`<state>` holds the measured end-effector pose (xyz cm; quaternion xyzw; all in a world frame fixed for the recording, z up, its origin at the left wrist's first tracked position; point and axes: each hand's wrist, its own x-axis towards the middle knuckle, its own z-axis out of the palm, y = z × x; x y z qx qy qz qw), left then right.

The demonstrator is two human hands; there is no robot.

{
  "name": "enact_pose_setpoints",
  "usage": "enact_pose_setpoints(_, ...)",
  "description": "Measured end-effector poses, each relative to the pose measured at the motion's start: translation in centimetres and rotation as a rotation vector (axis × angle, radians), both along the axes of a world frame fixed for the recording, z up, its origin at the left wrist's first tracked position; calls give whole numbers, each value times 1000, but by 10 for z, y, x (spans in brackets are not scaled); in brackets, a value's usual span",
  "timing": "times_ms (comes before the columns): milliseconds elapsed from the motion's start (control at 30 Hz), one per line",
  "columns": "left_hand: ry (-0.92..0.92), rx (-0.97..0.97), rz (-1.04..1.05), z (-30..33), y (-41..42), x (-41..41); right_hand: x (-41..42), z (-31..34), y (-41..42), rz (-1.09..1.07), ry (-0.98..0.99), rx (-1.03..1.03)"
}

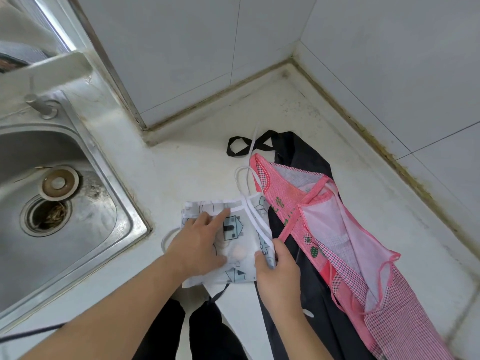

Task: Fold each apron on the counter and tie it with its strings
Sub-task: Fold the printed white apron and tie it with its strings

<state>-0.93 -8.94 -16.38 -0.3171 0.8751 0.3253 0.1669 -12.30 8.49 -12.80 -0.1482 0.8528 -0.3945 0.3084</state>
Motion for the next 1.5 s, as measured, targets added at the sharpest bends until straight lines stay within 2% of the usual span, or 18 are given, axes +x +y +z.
enact_pose_setpoints(133,-115,-18,-60,14,-6,-11,15,7,-5,72,10,-31)
enact_pose_setpoints(267,-197,-142,-140,16,6,-13,20,3,-1,128,-60,176)
enact_pose_setpoints(367,-237,-232,-166,13,13,-15,12,0,4,62,-132,246)
enact_pose_setpoints(533,-278,-220,-182,11,11,-20,14,4,4,-71,-210,141)
enact_pose_setpoints(733,-292,-165,-185,12,6,-22,47,9,-8,153,66,7)
enact_pose_setpoints(933,-17,119,-91,7,-9,5,50,8,-13,200,182,-34)
enact_pose_setpoints(1000,12,27,-153,9,-10,18,49,9,-14,181,203,-47)
enact_pose_setpoints(1133,-83,-208,-206,8,-4,23,60,19,-22,254,202,-128)
enact_pose_setpoints(1333,-230,-303,-98,18,-11,21,71,20,-36,428,273,-53)
enact_pose_setpoints(1500,-296,-188,-83,28,-19,17,78,22,-37,554,277,-18)
